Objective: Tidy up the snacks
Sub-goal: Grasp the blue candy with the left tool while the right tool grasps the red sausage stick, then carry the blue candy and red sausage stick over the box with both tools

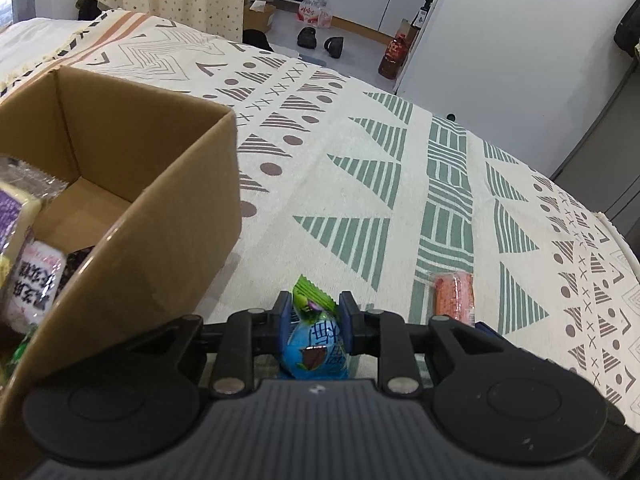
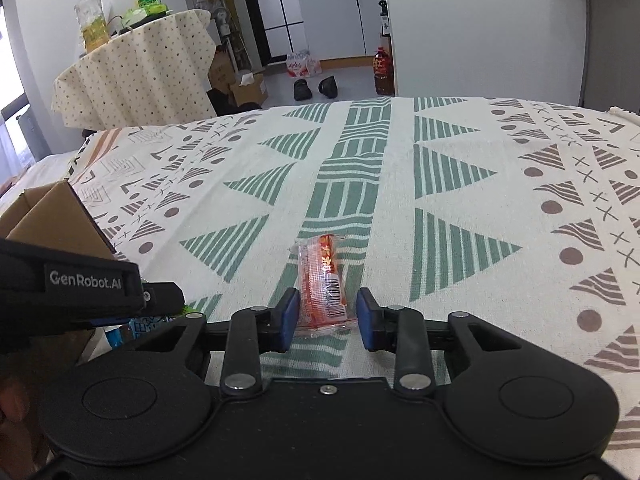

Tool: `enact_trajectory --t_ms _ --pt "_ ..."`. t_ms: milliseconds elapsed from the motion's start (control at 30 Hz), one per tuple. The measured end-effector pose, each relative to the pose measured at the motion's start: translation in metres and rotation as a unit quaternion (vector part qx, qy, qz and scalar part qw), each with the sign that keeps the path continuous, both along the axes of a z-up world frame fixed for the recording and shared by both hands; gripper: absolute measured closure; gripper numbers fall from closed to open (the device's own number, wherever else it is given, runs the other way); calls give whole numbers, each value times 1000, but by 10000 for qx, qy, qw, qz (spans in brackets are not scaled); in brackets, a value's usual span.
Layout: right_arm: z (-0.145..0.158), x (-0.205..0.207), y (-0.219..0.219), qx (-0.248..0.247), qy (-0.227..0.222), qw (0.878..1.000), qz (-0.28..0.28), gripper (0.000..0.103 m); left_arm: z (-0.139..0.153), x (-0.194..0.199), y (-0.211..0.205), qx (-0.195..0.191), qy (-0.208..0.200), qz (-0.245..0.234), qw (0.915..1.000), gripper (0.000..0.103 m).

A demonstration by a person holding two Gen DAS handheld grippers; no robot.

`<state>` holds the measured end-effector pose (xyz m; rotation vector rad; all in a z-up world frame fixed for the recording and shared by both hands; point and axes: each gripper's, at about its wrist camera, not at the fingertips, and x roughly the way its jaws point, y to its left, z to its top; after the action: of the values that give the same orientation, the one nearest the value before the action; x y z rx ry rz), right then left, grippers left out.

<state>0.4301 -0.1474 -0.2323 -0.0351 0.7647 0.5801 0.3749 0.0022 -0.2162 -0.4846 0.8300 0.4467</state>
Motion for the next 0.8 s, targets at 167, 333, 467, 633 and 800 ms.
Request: enact_trajectory --t_ms 167,333,467,633,800 --pt "6 -2 -8 77 232 9997 -32 75 3 -10 -6 3 30 -7 10000 79" --pt "13 -5 -15 165 420 9989 -83 75 11 -22 -13 97 -21 -49 9999 79" --pt "27 -13 -18 267 319 9991 -1 76 22 -33 -16 201 -93 -83 9997 79" --pt "52 -24 -24 397 119 9991 39 76 42 -43 -20 350 -209 -141 9991 79" --pt "67 -38 -34 466 107 9988 -69 76 62 -53 -25 417 -267 -218 9985 79"
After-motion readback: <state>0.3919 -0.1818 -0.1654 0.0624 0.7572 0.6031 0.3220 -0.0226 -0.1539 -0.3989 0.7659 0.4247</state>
